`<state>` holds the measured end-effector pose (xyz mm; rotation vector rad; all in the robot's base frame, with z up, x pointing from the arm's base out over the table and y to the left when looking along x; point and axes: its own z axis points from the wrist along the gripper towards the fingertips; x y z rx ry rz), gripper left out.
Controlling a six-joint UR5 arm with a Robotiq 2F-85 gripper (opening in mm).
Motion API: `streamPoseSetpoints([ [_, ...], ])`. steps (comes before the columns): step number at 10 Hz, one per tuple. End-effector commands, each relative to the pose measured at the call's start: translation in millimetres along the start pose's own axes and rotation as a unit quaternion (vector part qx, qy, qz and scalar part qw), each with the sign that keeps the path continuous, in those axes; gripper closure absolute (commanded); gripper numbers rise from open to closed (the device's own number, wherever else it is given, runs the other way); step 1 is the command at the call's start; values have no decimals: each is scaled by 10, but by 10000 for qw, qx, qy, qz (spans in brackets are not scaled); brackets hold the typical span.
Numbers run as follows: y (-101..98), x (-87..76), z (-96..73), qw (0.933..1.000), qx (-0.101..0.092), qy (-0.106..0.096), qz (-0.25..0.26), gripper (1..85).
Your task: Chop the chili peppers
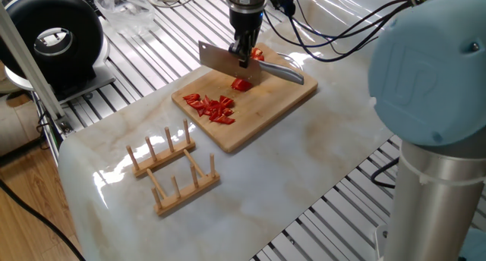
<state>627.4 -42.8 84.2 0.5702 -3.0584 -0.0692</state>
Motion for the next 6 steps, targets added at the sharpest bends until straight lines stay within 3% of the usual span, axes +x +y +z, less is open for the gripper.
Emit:
streamPoseSetpoints([
  [1,3,-24,8,9999,-60,-41,101,843],
  [4,-6,-29,48,9999,-107,-25,107,843],
  [6,20,-48,96,9996,-247,-44,163,843],
])
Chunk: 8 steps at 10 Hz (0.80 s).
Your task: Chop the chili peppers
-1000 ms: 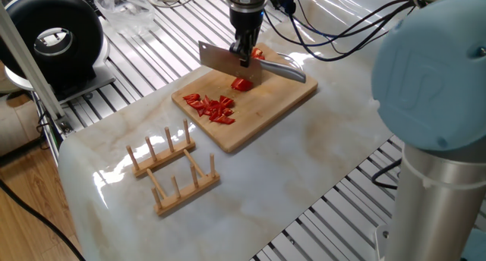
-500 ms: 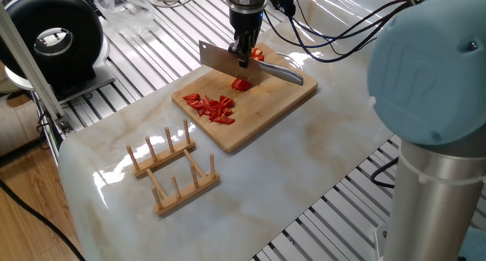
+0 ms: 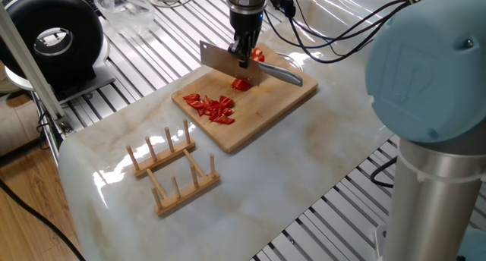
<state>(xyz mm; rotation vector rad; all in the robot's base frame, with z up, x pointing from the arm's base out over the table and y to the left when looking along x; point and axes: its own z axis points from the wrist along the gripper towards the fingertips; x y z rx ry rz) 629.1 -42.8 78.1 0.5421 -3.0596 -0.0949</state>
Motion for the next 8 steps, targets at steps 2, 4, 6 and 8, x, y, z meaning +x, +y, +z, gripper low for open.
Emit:
streamPoseSetpoints([
  [2,18,-15,55,9998,-175,-5,58,843],
  [4,23,-21,68,9998,-207,-8,49,843],
  [6,30,-45,94,9997,-260,-19,39,843],
  [8,22,-53,102,9997,-252,-16,77,843],
])
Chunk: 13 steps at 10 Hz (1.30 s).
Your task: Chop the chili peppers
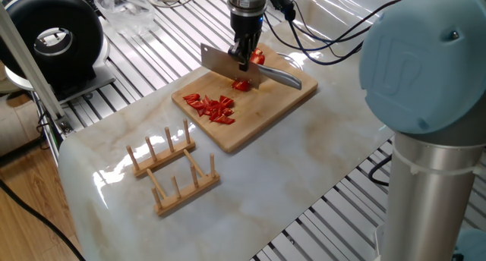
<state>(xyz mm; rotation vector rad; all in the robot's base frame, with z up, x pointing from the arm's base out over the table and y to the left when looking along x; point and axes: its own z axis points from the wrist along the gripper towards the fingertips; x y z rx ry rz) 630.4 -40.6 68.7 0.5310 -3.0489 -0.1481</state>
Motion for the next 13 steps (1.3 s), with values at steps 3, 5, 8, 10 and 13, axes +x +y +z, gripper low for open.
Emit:
streamPoseSetpoints([
  [3,11,-26,7,9999,-130,-105,37,843],
  [5,-14,-21,31,9998,-149,-145,20,843],
  [8,-26,-21,22,9998,-113,-156,53,843],
  [10,-38,-33,4,9998,-63,-179,-7,843],
  [13,60,-48,-68,9998,-29,-184,25,843],
])
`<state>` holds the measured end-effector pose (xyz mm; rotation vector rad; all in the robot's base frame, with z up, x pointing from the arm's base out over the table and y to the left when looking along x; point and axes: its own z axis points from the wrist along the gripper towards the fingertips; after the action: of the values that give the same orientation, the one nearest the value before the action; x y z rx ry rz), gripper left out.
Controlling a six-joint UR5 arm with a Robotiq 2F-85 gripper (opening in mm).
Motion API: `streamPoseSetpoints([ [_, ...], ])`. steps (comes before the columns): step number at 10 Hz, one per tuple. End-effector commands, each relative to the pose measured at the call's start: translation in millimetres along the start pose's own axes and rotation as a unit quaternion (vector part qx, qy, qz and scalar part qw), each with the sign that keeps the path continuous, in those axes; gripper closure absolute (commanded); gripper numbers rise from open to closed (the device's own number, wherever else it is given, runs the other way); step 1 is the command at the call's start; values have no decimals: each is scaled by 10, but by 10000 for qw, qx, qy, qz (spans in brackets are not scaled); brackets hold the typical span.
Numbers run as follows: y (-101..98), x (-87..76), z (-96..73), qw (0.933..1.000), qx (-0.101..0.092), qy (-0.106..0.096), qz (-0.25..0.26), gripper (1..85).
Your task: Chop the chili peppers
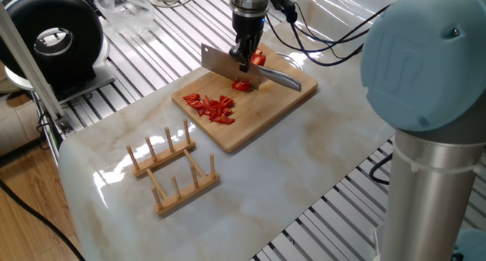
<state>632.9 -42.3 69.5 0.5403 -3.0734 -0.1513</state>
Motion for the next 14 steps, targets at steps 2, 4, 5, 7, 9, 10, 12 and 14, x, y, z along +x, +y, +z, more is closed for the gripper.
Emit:
streamPoseSetpoints([
  [2,113,-57,-59,9999,-71,-98,62,843],
  [4,123,-68,-51,9999,-71,-98,93,843],
  [5,120,-78,-36,9999,-59,-86,116,843],
  [7,66,-98,14,9999,-18,-88,117,843],
  [9,46,-137,66,9998,-19,-88,163,843],
  [10,63,-147,79,9998,-41,-96,194,843],
  [12,63,-153,80,9998,-45,-106,178,843],
  [14,14,-118,57,9998,-103,-77,154,843],
])
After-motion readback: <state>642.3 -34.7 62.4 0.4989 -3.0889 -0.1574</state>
